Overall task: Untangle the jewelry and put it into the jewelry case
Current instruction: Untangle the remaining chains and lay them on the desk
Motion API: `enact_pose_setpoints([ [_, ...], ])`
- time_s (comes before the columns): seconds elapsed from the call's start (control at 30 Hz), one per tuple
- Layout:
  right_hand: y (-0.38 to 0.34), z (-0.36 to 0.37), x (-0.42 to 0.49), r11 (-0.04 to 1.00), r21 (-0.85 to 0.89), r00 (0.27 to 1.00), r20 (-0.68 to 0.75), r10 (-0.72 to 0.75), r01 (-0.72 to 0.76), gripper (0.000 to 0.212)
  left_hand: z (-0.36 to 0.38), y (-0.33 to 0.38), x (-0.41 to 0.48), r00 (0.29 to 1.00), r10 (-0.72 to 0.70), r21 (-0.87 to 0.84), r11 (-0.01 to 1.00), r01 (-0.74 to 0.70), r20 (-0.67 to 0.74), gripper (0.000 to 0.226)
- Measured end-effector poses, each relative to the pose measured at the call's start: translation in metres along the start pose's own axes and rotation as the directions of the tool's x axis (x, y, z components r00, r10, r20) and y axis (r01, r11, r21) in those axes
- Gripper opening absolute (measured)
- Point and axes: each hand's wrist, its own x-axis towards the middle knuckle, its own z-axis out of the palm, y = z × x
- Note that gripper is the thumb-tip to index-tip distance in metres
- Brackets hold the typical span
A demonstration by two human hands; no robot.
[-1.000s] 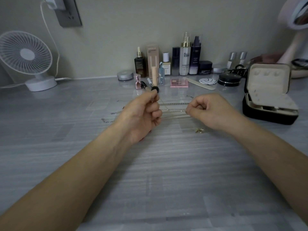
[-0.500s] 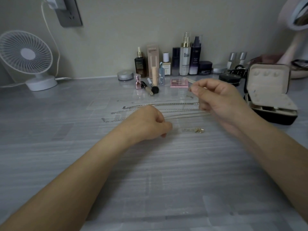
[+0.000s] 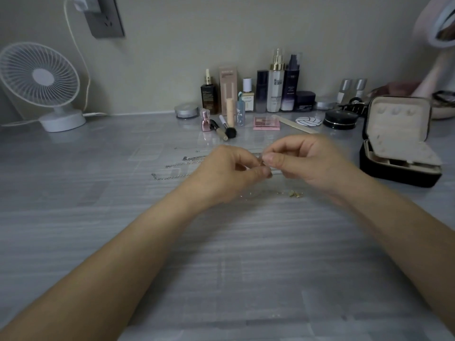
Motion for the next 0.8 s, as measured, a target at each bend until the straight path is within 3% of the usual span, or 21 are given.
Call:
enact_pose_setpoints([
  [0.13,-0.005,-0.010,-0.002,0.999,0.025,0.996,0.082,0.030,-0.032,0.021,-0.014,0.002,0.000,0.997,0.017,-0.223,0.975,0.000,0.075,0.015],
  [0.27,-0.008,-0.022,-0.002,0.995,-0.029,0.991,0.082,0.102,-0.100,0.020,-0.029,-0.002,0.002,0.993,0.011,-0.236,0.972,0.017,0.114,0.019],
  [0.33,-0.003,-0.027,0.001,0.971,-0.201,0.989,0.048,0.142,-0.130,0.005,-0.031,-0.003,0.003,0.995,-0.019,-0.234,0.971,0.041,0.097,0.021],
  [0.43,0.010,-0.035,0.003,0.802,-0.578,0.975,0.046,0.218,-0.152,0.008,-0.033,-0.005,0.004,0.981,-0.107,-0.356,0.921,0.158,0.160,0.026],
  [0.53,0.013,-0.032,0.001,0.705,-0.698,0.962,0.088,0.258,-0.125,0.012,-0.034,-0.005,0.006,0.940,-0.212,-0.504,0.800,0.325,0.269,0.038],
  [0.63,0.012,-0.028,0.001,0.663,-0.745,0.972,0.091,0.217,-0.078,0.021,-0.037,-0.008,0.009,0.908,-0.234,-0.584,0.704,0.404,0.347,0.061],
  [0.73,0.013,-0.028,0.002,0.697,-0.714,0.980,0.089,0.177,-0.061,0.023,-0.039,-0.014,0.013,0.894,-0.225,-0.586,0.689,0.426,0.387,0.073],
  [0.8,0.010,-0.029,0.002,0.814,-0.574,0.989,0.039,0.140,-0.092,0.019,-0.038,-0.016,0.013,0.898,-0.253,-0.534,0.734,0.420,0.360,0.060],
])
